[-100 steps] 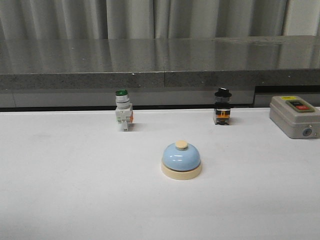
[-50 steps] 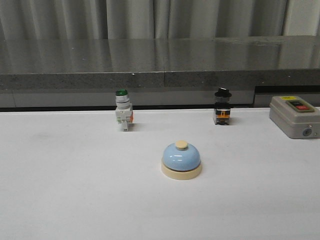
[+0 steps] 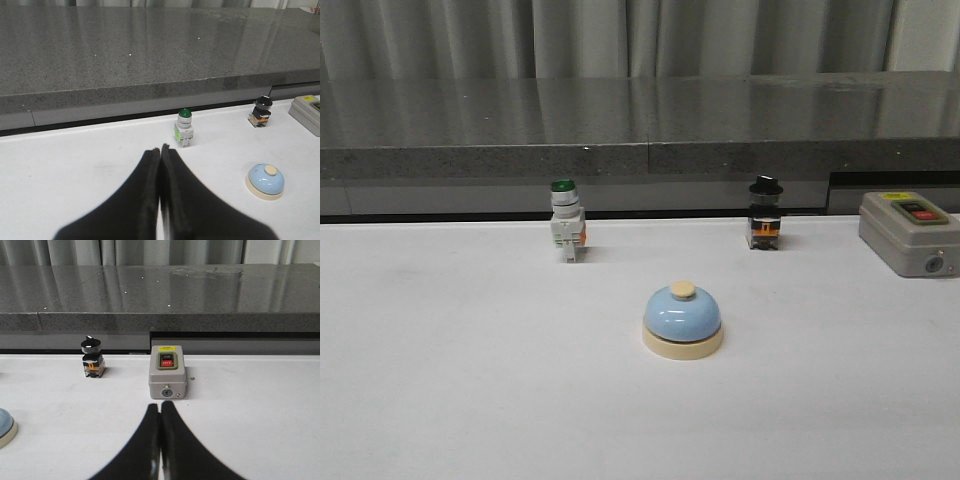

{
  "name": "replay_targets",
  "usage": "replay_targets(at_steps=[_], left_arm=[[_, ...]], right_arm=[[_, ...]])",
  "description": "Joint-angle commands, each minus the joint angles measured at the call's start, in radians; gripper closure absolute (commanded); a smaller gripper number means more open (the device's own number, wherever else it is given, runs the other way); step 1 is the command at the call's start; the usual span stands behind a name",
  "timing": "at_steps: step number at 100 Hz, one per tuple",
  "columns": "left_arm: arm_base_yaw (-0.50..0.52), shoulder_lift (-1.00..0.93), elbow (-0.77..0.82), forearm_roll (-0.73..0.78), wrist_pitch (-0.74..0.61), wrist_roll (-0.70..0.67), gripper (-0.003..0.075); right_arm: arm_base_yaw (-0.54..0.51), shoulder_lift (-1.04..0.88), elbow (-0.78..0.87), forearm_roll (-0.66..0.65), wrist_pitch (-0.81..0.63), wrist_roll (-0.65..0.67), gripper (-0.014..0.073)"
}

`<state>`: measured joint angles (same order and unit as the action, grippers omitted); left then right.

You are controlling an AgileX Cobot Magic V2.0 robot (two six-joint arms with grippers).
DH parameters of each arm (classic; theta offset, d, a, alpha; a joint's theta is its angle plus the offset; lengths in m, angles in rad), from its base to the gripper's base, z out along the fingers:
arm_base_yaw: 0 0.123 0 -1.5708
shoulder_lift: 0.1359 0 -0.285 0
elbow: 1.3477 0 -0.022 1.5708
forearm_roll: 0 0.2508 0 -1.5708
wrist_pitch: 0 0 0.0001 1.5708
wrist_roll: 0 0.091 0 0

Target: Place and press bell with both arms

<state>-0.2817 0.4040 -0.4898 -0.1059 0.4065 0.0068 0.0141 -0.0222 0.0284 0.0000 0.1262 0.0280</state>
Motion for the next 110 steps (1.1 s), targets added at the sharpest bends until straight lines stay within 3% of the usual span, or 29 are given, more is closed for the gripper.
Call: replay_targets(at_steps=[1,54,69,83,110], left_arm=[[0.003,0.007,-0.028,-0.01,-0.078,-0.007,0.074],[0.003,0.007,-0.028,-0.01,-0.097,-0.007,0.074],[0.007,0.007,-0.023,0.1,-0.128,-0.013,0.074],[0.045,-0.015,0.023,0.186,-0.202,-0.013,0.074],[0.182,-0.185,0.212,0.189,-0.289,-0.013,0.074]], right_arm=[[0.001,-0.012,-0.017,-0.014,-0.089,-0.003,0.0654],[0.001,-0.012,-0.017,-0.014,-0.089,-0.003,0.0654],[0.001,-0.012,-0.017,-0.014,-0.089,-0.003,0.0654],[0.001,-0.012,-0.017,-0.014,-0.089,-0.003,0.0654],[0.001,-0.012,-0.017,-0.014,-0.089,-0.003,0.0654]])
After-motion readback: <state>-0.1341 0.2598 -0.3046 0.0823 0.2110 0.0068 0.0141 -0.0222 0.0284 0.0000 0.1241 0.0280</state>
